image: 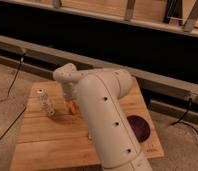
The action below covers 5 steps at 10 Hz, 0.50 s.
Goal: Drag the pepper across the table
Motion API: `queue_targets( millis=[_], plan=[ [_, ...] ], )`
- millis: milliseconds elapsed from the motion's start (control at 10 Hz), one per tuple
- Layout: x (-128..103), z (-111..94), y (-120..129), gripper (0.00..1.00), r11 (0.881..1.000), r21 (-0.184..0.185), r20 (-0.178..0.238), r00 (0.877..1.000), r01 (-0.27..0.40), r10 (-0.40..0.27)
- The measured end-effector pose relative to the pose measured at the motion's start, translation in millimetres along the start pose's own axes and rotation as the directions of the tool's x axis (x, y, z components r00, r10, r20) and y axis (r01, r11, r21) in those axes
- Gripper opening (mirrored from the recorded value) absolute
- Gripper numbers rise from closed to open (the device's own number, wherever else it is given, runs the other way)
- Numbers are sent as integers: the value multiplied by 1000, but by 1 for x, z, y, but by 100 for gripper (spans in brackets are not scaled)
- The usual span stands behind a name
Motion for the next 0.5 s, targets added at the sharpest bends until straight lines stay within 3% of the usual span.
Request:
queue_targets(
  millis=[100, 500],
  plan=[
    [2, -1, 0, 1, 1000, -1, 0, 1000, -1, 1],
    [11, -5, 3, 0, 1000, 3, 1, 1000, -4, 4]
  ],
)
